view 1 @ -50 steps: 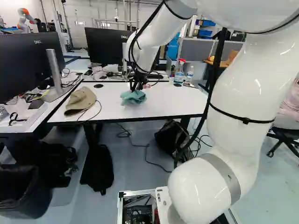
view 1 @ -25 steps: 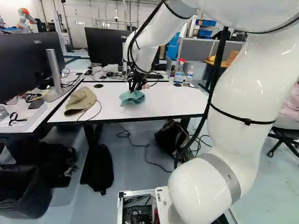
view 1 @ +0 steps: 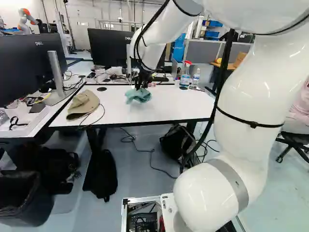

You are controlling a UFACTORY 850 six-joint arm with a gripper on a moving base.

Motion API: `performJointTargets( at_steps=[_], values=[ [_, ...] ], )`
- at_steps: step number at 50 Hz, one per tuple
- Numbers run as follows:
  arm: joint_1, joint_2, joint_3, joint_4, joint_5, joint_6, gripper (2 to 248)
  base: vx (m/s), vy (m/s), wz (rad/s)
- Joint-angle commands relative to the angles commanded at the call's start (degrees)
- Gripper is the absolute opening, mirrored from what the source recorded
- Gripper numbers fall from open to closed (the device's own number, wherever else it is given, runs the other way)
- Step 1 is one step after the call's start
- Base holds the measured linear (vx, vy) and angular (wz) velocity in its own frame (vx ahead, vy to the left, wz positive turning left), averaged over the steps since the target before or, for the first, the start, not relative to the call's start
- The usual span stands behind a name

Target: Clean the table with the green towel

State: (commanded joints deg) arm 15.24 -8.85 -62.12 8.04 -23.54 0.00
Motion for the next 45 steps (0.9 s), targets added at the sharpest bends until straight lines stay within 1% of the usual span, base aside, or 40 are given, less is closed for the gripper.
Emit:
performJointTargets(
  at_steps=[5,10,32,36,45],
  values=[
    [-0.2,-0.6,-1.4,0.0,0.0,0.0,41,0.000,0.000,0.000],
    [-0.5,-0.6,-1.4,0.0,0.0,0.0,41,0.000,0.000,0.000],
    [-3.9,2.9,2.4,0.0,0.0,0.0,41,0.000,0.000,0.000],
    [-4.4,2.7,2.5,0.0,0.0,0.0,41,0.000,0.000,0.000],
    [-4.4,1.6,2.4,0.0,0.0,0.0,41,0.000,0.000,0.000]
  ],
)
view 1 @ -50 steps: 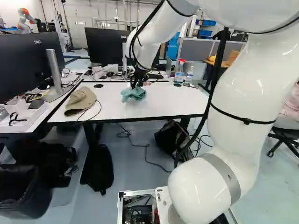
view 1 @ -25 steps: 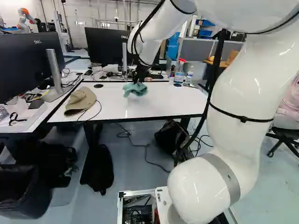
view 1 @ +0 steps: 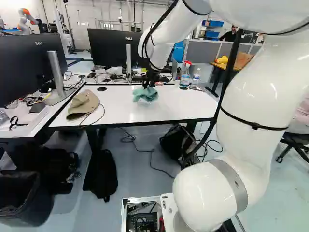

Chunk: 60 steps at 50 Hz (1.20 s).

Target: Clean the table with the green towel

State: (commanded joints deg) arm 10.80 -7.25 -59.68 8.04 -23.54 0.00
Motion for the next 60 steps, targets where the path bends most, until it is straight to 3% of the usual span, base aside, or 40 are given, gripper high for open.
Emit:
performJointTargets(
  at_steps=[51,60],
  values=[
    [0.0,-8.3,-1.3,0.0,-0.1,0.0,41,0.000,0.000,0.000],
    [0.0,-8.3,-1.3,0.0,-1.1,0.0,41,0.000,0.000,0.000]
  ],
)
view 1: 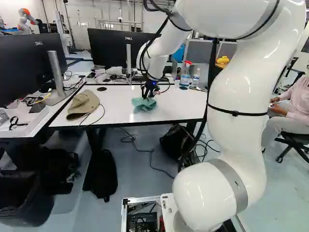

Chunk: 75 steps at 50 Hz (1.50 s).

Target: Clean the table with the green towel

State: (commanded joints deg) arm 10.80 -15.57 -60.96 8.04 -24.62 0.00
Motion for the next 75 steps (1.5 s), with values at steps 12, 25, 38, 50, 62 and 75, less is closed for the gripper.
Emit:
performJointTargets(
  at_steps=[12,25,38,50,62,75],
  values=[
    [0.0,0.0,0.0,0.0,-3.5,0.0,41,0.000,0.000,0.000],
    [-0.4,0.5,0.7,0.0,-8.1,0.0,41,0.000,0.000,0.000],
    [-2.6,2.6,3.2,0.0,-9.1,0.0,41,0.000,0.000,0.000],
    [-5.3,3.1,3.8,0.0,-9.1,0.0,41,0.000,0.000,0.000],
    [-8.0,2.3,2.8,0.0,-9.1,0.0,41,0.000,0.000,0.000],
    [-10.8,0.6,0.7,0.0,-9.1,0.0,41,0.000,0.000,0.000]
  ],
)
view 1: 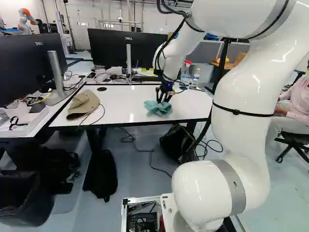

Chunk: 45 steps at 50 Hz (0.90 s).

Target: Clean the table with the green towel

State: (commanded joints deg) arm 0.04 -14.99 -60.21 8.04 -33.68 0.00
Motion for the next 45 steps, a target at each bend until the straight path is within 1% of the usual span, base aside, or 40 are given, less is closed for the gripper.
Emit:
performJointTargets(
  at_steps=[14,22,32,45],
  values=[
    [-1.9,-2.8,-3.5,0.0,0.0,0.0,41,0.000,0.000,0.000],
    [-2.0,-4.6,-5.8,0.0,0.0,0.0,41,0.000,0.000,0.000],
    [-1.4,-6.8,-8.7,0.0,0.0,0.0,41,0.000,0.000,0.000],
    [0.7,-8.1,-10.4,0.0,0.0,0.0,41,0.000,0.000,0.000]
  ],
)
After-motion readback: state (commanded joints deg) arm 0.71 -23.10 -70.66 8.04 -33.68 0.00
